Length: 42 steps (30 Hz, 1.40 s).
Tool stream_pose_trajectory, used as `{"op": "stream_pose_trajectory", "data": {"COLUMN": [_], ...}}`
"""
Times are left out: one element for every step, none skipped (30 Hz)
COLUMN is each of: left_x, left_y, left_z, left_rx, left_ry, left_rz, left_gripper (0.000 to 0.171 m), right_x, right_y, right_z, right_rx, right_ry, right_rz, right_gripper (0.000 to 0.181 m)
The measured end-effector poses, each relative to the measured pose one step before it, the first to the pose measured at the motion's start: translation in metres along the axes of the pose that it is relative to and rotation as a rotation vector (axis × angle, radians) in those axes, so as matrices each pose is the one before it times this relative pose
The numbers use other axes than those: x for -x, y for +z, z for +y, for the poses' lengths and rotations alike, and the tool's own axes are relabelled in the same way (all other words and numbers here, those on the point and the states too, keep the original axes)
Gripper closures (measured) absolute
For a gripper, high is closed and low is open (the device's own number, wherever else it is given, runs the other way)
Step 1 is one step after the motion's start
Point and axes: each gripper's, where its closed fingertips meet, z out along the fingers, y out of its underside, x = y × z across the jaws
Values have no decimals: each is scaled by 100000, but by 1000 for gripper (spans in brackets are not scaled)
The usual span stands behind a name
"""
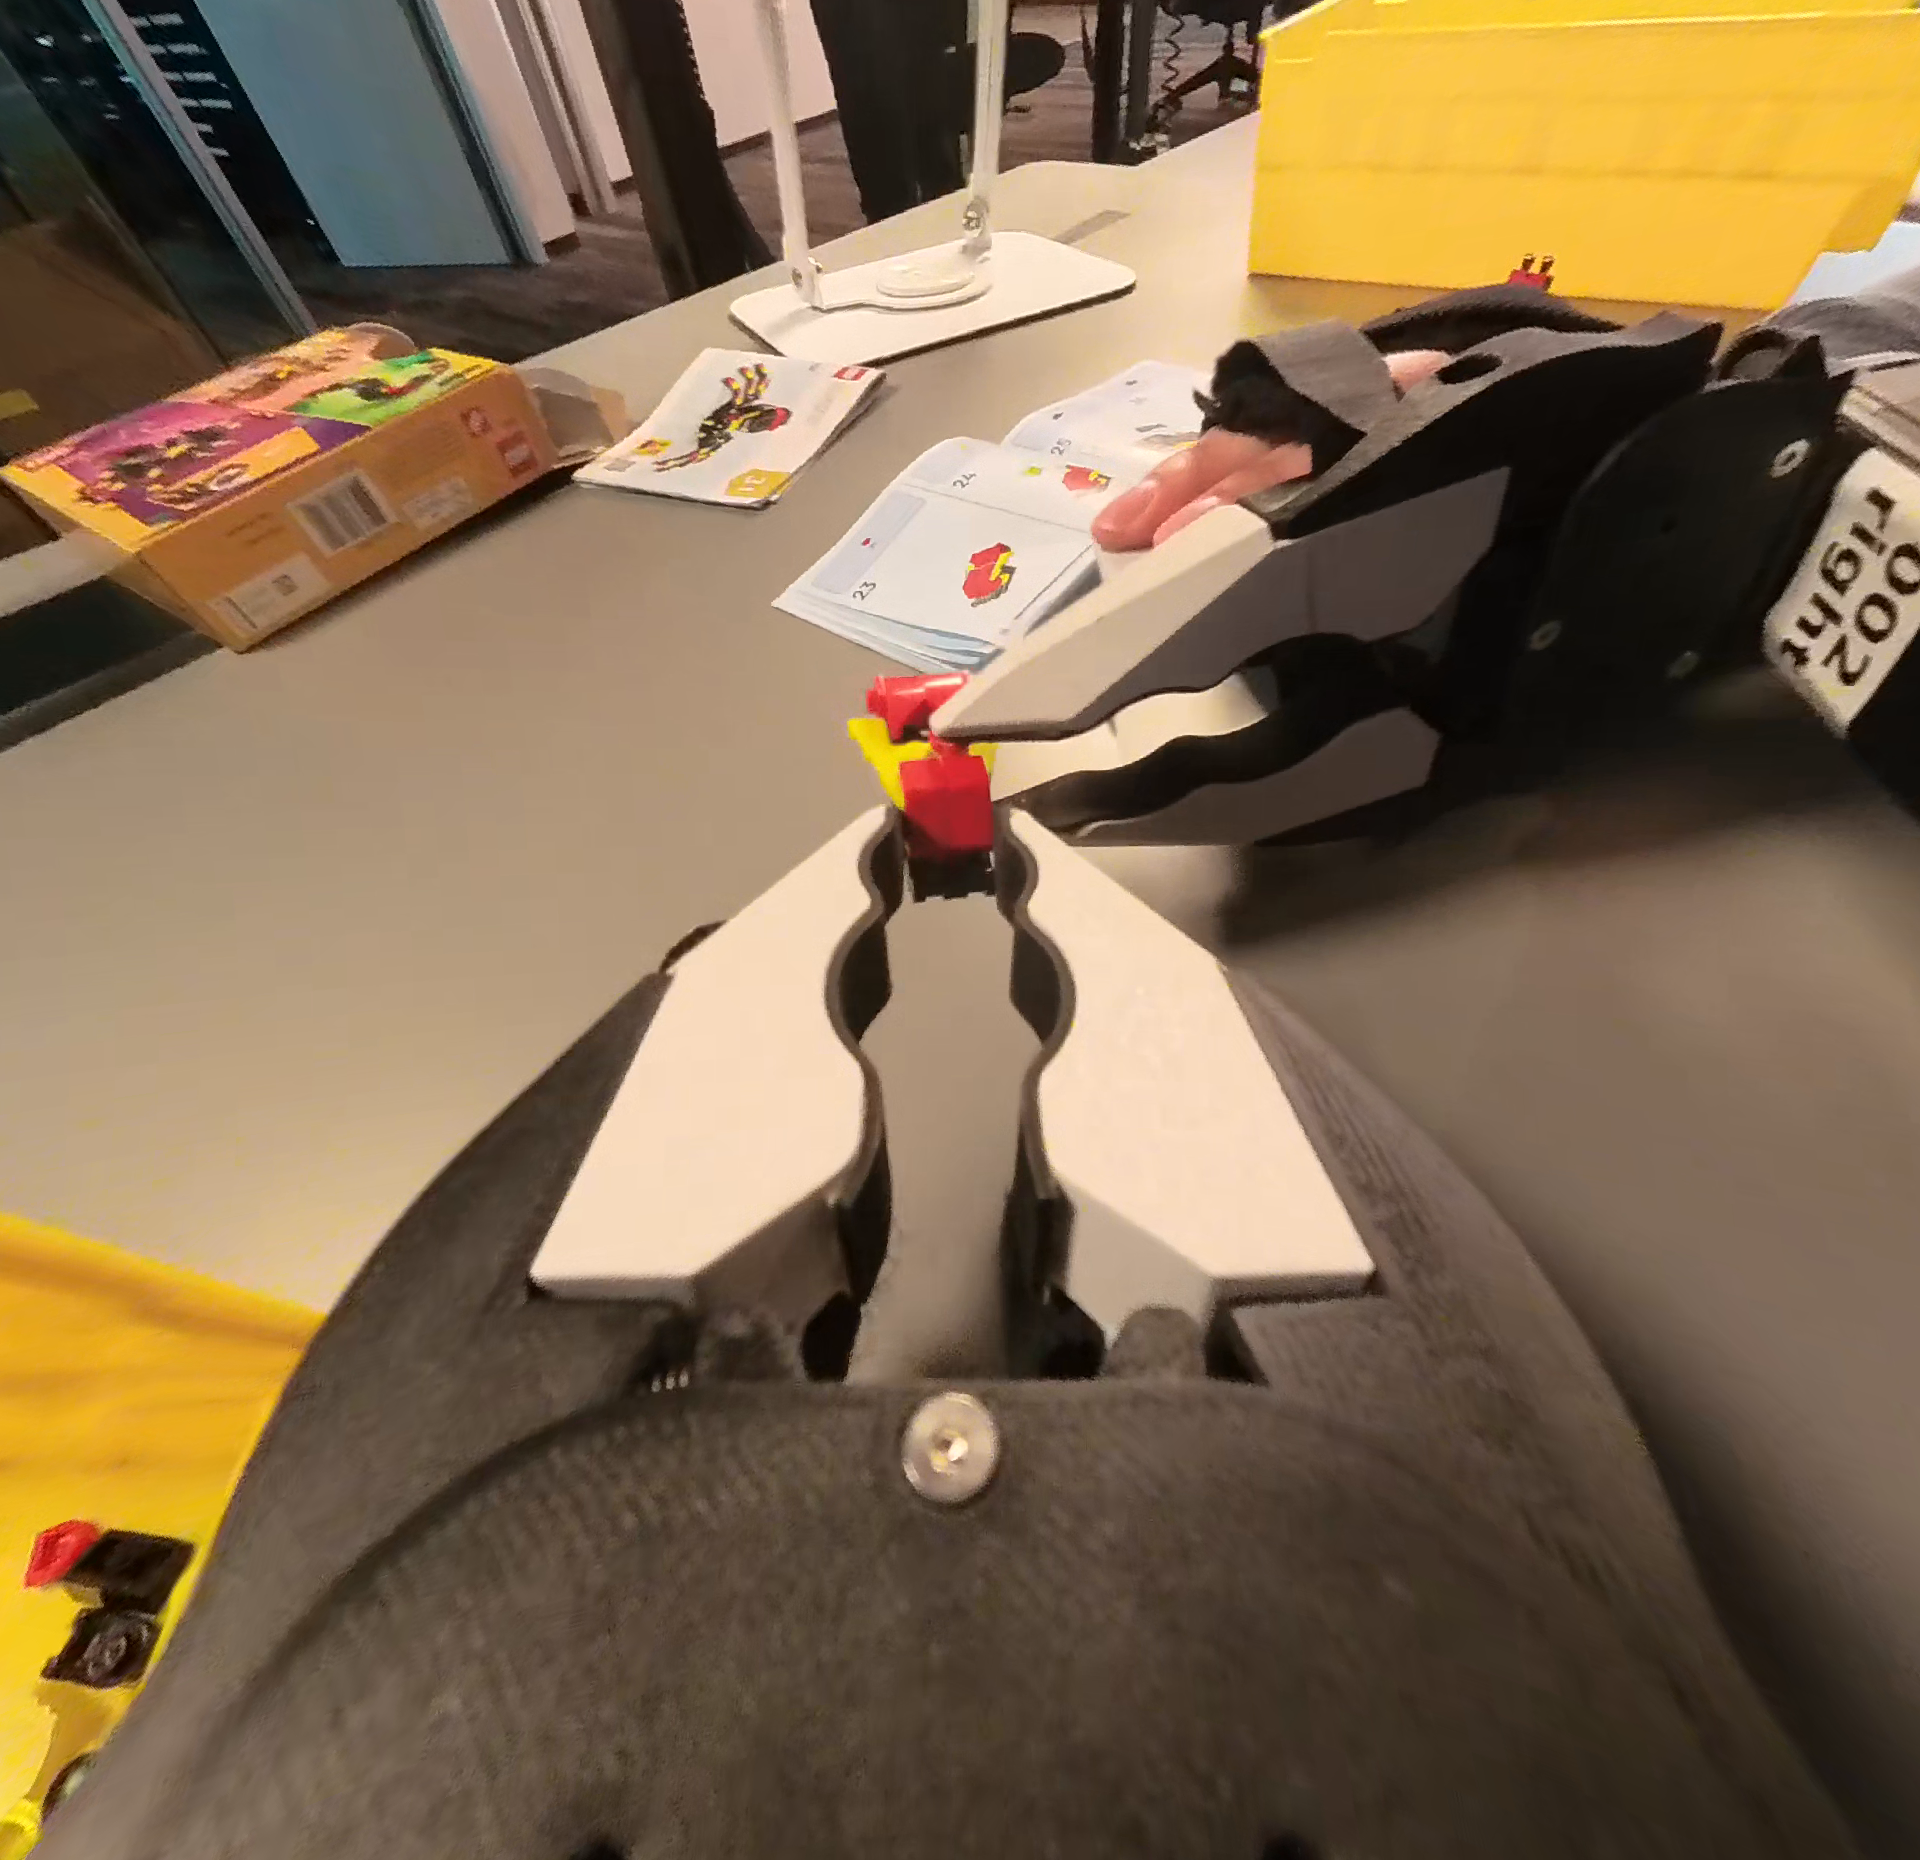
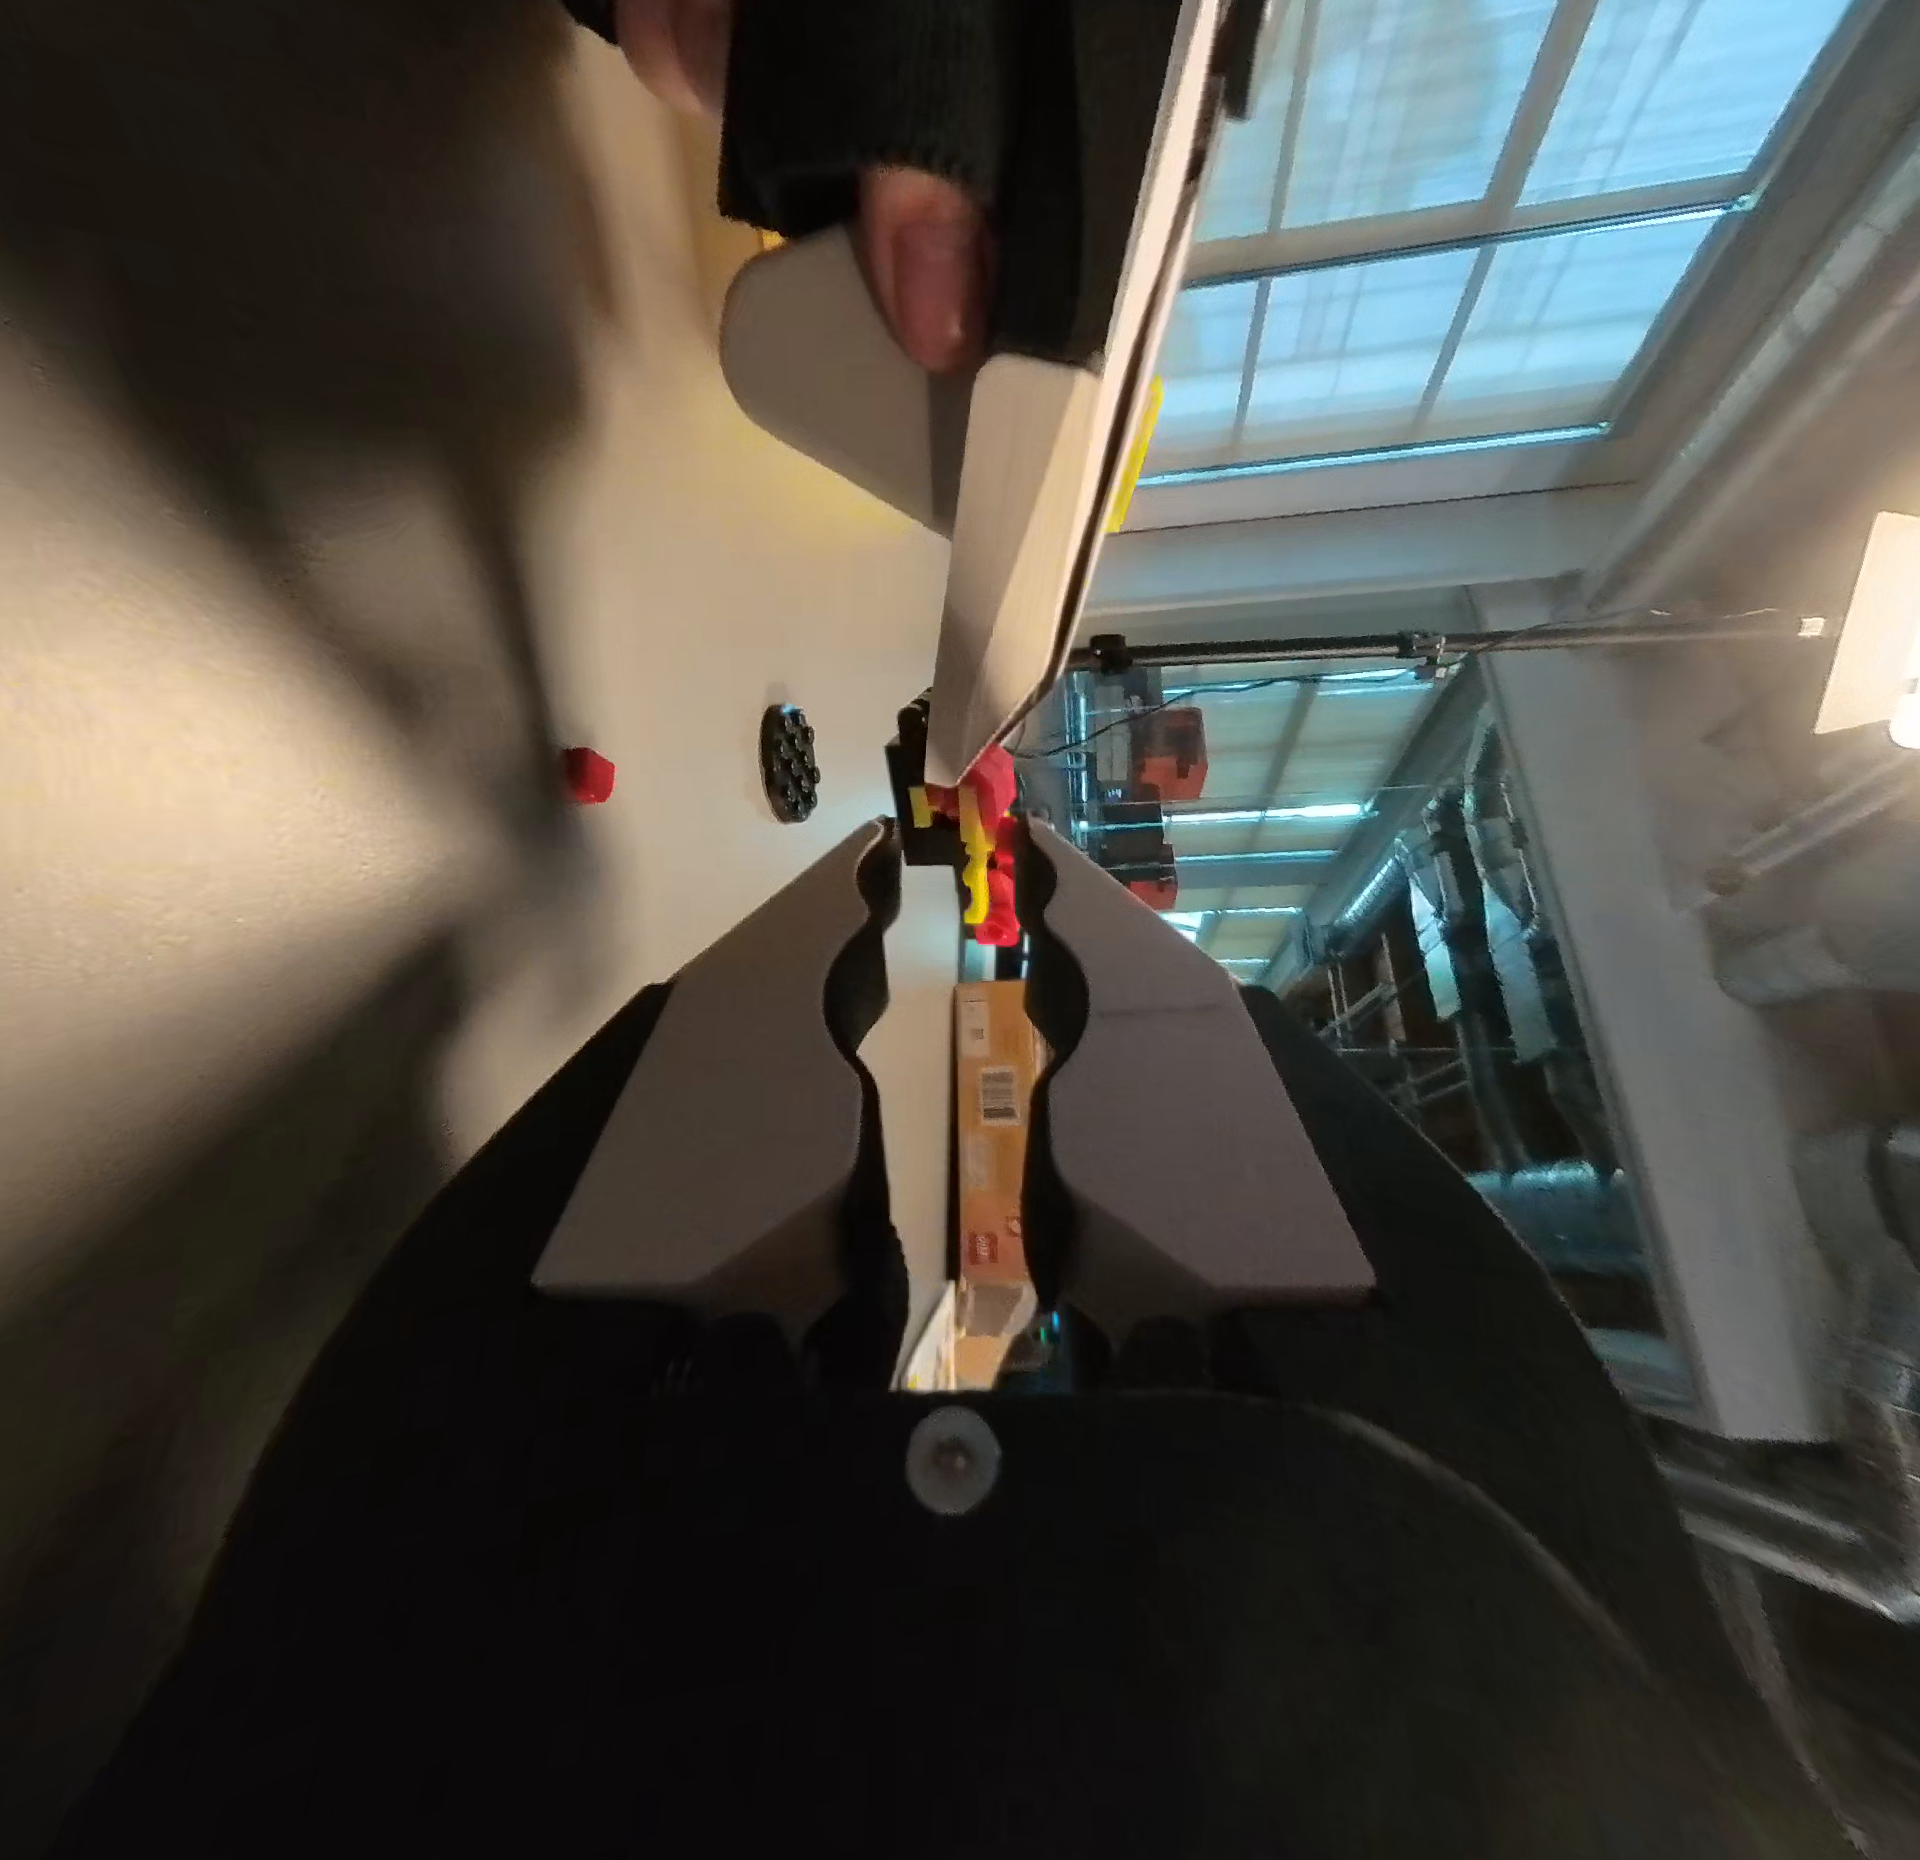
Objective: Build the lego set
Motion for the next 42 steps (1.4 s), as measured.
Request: {"op": "stream_pose_trajectory", "data": {"left_x": [-34, -48, -52, -97, -131, -145, -156, -190, -163, -183, -159, -145, -163, -172, -128, -113, -36, 55, 63, 21, 29, 92, 196, 194, 17, 11, 72, 2, -12, 28, 1, -8, -14, -2, 34, 63, 81, 83, 40, -2, -37, -31], "left_y": [-29, -42, -27, -11, 2, 2, 6, 13, -32, -21, -15, -27, -4, -6, 5, 18, 13, -3, -18, -13, -36, -24, -29, -24, -18, 1, -5, 13, 23, 19, 26, 7, 15, 20, 29, 16, -1, -10, -1, 24, 29, 23], "left_z": [40, 26, 69, 119, 120, 160, 248, 213, 97, 106, 69, 9, 68, 128, 128, 151, 68, -18, -21, -50, -56, -52, -39, -34, -38, -8, -8, 2, 12, 27, 4, 12, 19, 30, 22, 34, 0, 15, 35, 52, 56, 16], "left_rx": [126, 68, 309, 735, 739, 1028, 1594, 1364, 604, 642, 410, -8, 408, 866, 875, 957, 514, -106, -189, -330, -442, -373, -343, -233, -275, -103, 6, 54, 167, 209, 114, 104, 214, 218, 267, 224, 45, 49, 269, 437, 379, 176], "left_ry": [-864, -956, -997, -1145, -807, -651, -969, -733, -1058, -975, -514, -527, -224, -189, -589, -695, -807, -667, -330, 55, 281, 263, 102, 15, 206, 117, -50, 50, 118, 100, 127, 113, 174, 227, 252, 276, 294, 302, 376, 457, 478, 511], "left_rz": [1165, 1277, 1563, 1849, 2159, 2486, 2614, 2842, 2625, 2396, 2044, 1641, 1712, 1851, 1635, 1475, 998, 72, -252, -194, -451, -989, -1744, -1536, -330, -215, -548, -79, -42, -261, -129, -74, 63, -148, -492, -683, -822, -790, -512, -194, -26, -190], "left_gripper": [155, 155, 155, 155, 155, 155, 155, 155, 155, 155, 155, 155, 155, 155, 155, 155, 155, 155, 156, 155, 155, 155, 155, 155, 155, 155, 155, 155, 155, 155, 155, 155, 155, 155, 155, 156, 156, 156, 156, 156, 156, 155], "right_x": [39, 43, 91, 135, 133, 212, 253, 168, 109, 102, 51, 26, 84, 110, 133, 135, 72, -16, -20, -63, -68, -51, -59, -106, -107, -90, -58, -52, -57, -15, 8, 4, 4, -49, -23, -11, -6, 6, -28, -55, -49, 72], "right_y": [-41, -40, -55, -90, -110, -104, -101, -145, -129, -137, -128, -113, -122, -105, -82, -46, 6, 50, 37, 9, 10, -7, -16, -33, -1, 46, 74, 62, 28, 8, 5, -10, -20, -38, -55, -52, -54, -13, 9, 15, 21, 26], "right_z": [-49, -57, -64, -74, -95, -119, -138, -159, -170, -172, -141, -141, -184, -173, -174, -146, -41, 49, 34, 13, 35, 42, 26, -24, 24, 108, 171, 166, 94, 28, 13, -17, -46, -64, -66, -61, -7, 5, -15, -34, -46, -12], "right_rx": [-610, -701, -995, -1344, -1577, -1716, -1902, -2065, -1976, -1869, -1566, -1407, -1726, -1848, -1592, -1184, -66, 946, 873, 460, 272, 286, 17, -298, 46, 536, 826, 674, 216, -112, 17, 44, -57, -132, -254, -258, 121, 397, 504, 608, 530, 624], "right_ry": [184, -288, -710, -875, -545, -327, -737, -945, -883, -1138, -1025, -668, -860, -1099, -933, -770, -393, -73, 315, 625, 722, 968, 1598, 2421, 3081, 3335, 3131, 2521, 1862, 1293, 578, -39, -358, -415, -42, 763, 1894, 2713, 2787, 2160, 1253, 347], "right_rz": [-373, -344, -534, -756, -757, -1269, -1591, -781, -255, -315, 87, 131, -271, -302, -266, -403, -128, 105, -17, 220, 307, 113, -3, -11, -252, -435, -580, -444, -226, -288, -169, -68, 120, 362, -5, -225, -483, -877, -959, -720, -605, -986], "right_gripper": [162, 162, 162, 162, 162, 162, 162, 162, 162, 163, 163, 163, 163, 163, 163, 163, 163, 163, 163, 163, 163, 163, 165, 167, 167, 166, 166, 166, 166, 166, 166, 167, 168, 169, 170, 170, 170, 170, 170, 170, 171, 176]}}
